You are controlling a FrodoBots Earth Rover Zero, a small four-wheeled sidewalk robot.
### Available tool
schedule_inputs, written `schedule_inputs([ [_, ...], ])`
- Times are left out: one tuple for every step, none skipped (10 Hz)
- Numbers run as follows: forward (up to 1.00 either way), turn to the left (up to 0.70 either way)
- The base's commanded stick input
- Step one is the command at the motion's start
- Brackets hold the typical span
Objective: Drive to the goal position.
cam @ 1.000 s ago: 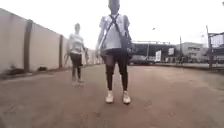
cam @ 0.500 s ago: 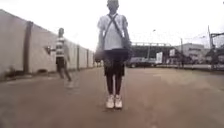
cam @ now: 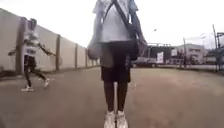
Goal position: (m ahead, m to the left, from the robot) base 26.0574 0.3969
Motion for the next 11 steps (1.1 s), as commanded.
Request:
schedule_inputs([
  [0.81, 0.0],
  [0.14, 0.0],
  [0.0, 0.0],
  [0.0, 0.0],
  [0.0, 0.0],
  [0.0, 0.0],
  [0.0, 0.0],
  [0.0, 0.0],
  [0.0, 0.0],
  [0.0, 0.0],
  [1.0, 0.0],
])
